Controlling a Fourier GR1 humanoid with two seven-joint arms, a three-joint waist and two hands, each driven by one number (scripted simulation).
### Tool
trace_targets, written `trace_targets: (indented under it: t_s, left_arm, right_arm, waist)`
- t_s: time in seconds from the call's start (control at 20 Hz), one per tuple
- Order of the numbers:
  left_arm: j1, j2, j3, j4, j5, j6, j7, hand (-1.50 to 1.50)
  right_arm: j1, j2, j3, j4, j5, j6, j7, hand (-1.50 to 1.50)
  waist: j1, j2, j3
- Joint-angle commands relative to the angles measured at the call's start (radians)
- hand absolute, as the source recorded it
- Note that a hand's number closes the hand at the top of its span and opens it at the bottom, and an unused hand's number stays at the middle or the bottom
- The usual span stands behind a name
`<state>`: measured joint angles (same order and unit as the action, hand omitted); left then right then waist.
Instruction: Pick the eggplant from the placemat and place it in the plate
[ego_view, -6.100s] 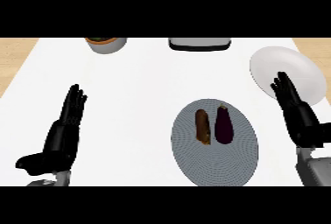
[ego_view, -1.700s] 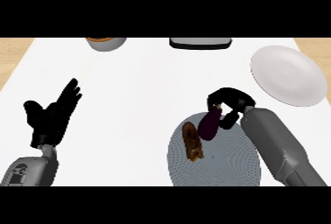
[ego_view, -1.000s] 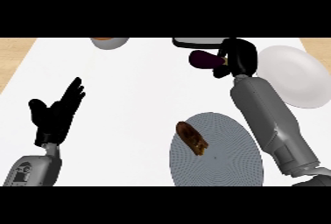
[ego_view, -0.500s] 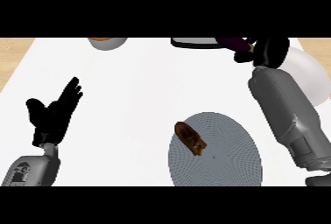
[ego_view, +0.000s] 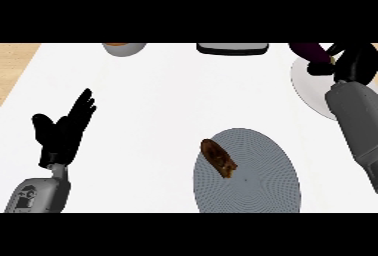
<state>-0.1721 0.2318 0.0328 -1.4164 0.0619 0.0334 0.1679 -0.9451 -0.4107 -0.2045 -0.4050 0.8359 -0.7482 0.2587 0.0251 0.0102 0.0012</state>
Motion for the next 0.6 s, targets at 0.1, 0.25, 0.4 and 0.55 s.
trace_targets:
  t_s: [0.1, 0.25, 0.4, 0.55]
  left_arm:
    - [0.036, -0.024, -0.030, -0.034, -0.017, -0.006, -0.028, 0.00]
    - [-0.027, -0.026, -0.014, 0.024, -0.014, -0.002, -0.008, 0.00]
    - [-0.003, 0.005, 0.005, 0.025, -0.005, -0.032, -0.042, 0.00]
    - [-0.042, -0.023, -0.007, 0.029, -0.022, 0.004, -0.022, 0.00]
  right_arm:
    - [0.026, -0.137, -0.069, 0.130, -0.052, 0.060, -0.143, 1.50]
    - [0.031, -0.141, -0.055, 0.177, -0.045, 0.157, -0.140, 1.50]
    - [0.030, -0.136, -0.145, 0.200, -0.144, 0.209, -0.196, 1.50]
    - [0.086, -0.154, -0.172, 0.232, -0.177, 0.284, -0.293, -1.50]
  waist:
    - [0.021, 0.007, 0.002]
    - [0.004, 0.004, 0.001]
    - [0.025, 0.012, 0.003]
    - [0.025, 0.018, 0.004]
